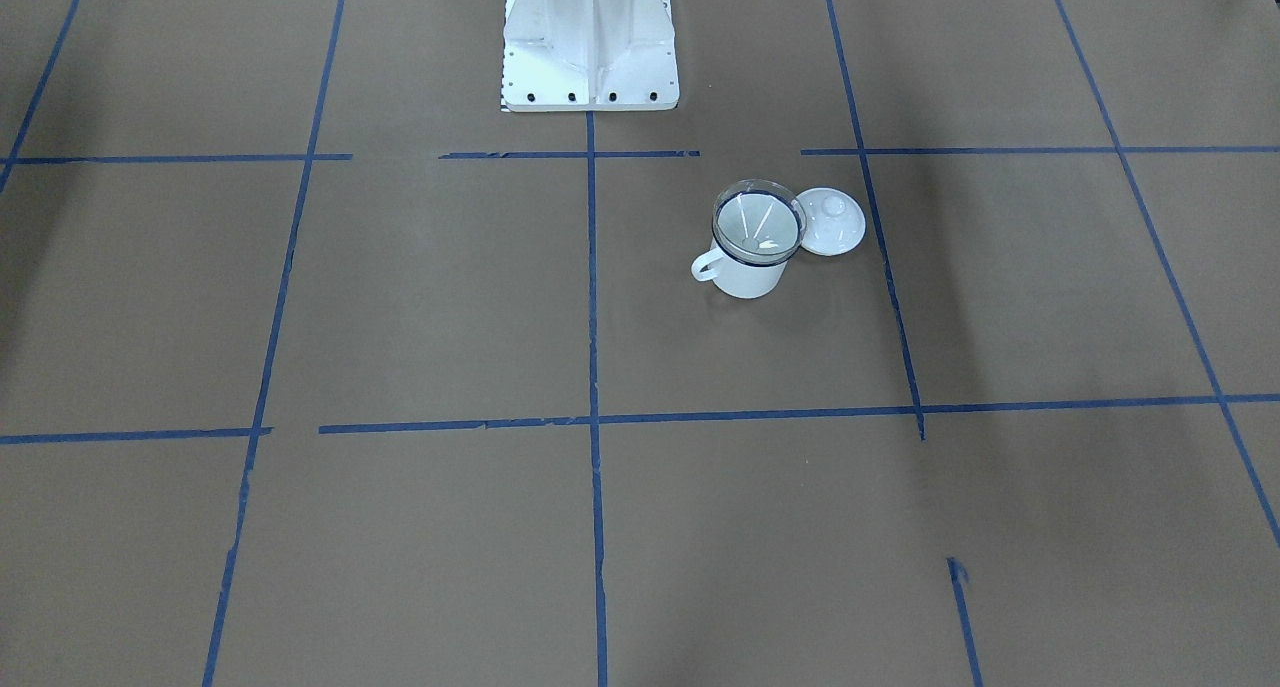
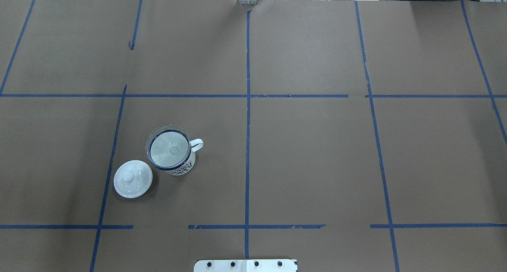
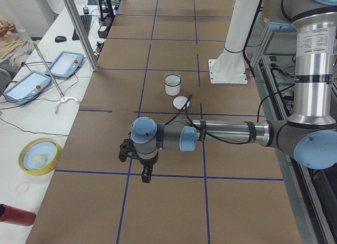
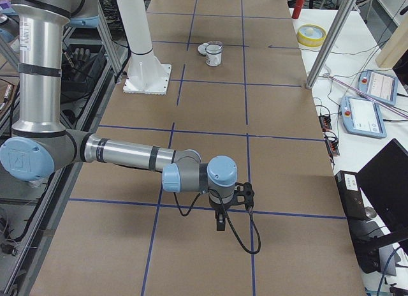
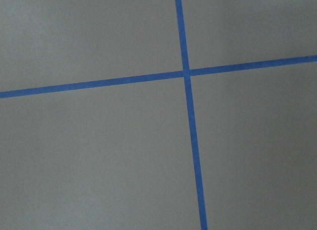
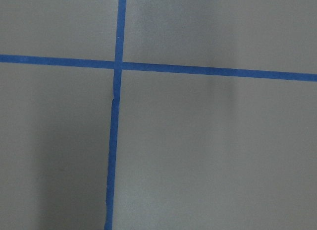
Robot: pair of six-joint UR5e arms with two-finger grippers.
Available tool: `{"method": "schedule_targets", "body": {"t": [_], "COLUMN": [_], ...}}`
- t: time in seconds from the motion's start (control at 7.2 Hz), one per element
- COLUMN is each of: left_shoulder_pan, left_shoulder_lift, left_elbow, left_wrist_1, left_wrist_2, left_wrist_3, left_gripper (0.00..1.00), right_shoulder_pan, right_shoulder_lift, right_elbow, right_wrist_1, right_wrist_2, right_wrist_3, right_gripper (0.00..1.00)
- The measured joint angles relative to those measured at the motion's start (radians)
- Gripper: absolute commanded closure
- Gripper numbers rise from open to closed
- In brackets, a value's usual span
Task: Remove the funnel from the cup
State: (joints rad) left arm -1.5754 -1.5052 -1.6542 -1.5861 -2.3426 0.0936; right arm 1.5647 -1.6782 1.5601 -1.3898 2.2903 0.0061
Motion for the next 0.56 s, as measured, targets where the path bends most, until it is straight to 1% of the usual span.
{"method": "schedule_targets", "body": {"t": [0.56], "left_shoulder_pan": [0.005], "left_shoulder_lift": [0.001], "left_elbow": [-0.012], "left_wrist_1": [-0.002], "left_wrist_2": [0.008], "left_wrist_3": [0.004], "left_gripper": [0.0], "right_shoulder_pan": [0.0], "right_shoulder_lift": [0.0], "right_elbow": [0.0], "right_wrist_1": [0.0], "right_wrist_2": [0.0], "right_wrist_3": [0.0], "right_gripper": [0.0]}}
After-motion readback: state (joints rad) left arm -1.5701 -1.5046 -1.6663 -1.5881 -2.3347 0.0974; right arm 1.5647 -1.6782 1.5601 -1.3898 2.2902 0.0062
